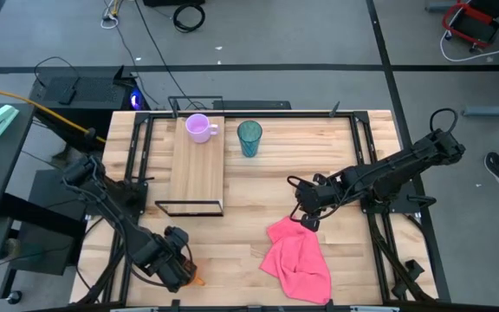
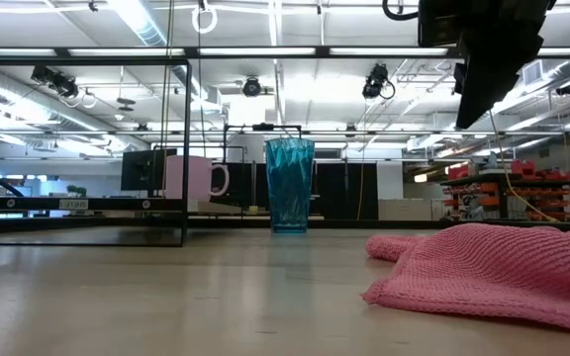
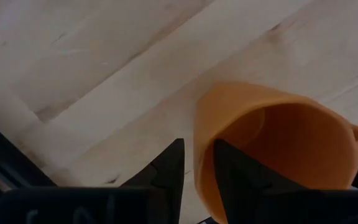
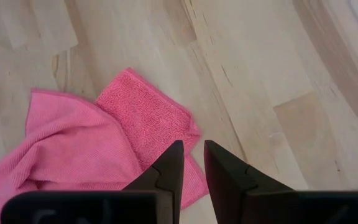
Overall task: Stack small to large cups/mugs on shelf
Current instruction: Put the orange mug on the shelf
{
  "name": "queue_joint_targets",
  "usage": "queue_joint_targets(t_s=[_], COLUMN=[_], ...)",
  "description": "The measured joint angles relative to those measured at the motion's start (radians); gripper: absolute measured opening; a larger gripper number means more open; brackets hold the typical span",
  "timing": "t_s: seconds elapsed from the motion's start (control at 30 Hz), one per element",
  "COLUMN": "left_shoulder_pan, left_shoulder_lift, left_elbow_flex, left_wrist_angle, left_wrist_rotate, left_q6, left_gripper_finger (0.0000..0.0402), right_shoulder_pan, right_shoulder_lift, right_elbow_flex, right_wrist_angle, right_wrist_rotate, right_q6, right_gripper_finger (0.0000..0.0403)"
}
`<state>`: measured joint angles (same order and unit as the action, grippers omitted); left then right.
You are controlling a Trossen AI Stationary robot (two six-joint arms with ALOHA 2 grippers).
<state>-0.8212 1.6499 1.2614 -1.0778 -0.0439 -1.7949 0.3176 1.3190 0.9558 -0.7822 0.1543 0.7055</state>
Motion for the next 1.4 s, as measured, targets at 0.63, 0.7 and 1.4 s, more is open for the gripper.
queue_joint_targets(t_s=[0.63,0.7,1.4], left_shoulder_pan=[0.028,0.033,0.04], left_shoulder_lift=[-0.015,-0.018,-0.045], left_elbow_flex=[-0.108,-0.108,-0.108], left_wrist_angle=[0.182,0.182,0.236], left_wrist_rotate=[0.067,0.068,0.11], left_q6=[-0.034,-0.034,-0.053], left_gripper_finger=[0.0082,0.0077,0.0025], right_shoulder_pan=[0.0,0.0,0.0], right_shoulder_lift=[0.0,0.0,0.0], right_elbow_flex=[0.0,0.0,0.0], right_wrist_angle=[0.003,0.003,0.003], right_wrist_rotate=[-0.001,-0.001,-0.001], right_q6=[-0.001,-0.001,-0.002], right_gripper_finger=[0.0071,0.0071,0.0071])
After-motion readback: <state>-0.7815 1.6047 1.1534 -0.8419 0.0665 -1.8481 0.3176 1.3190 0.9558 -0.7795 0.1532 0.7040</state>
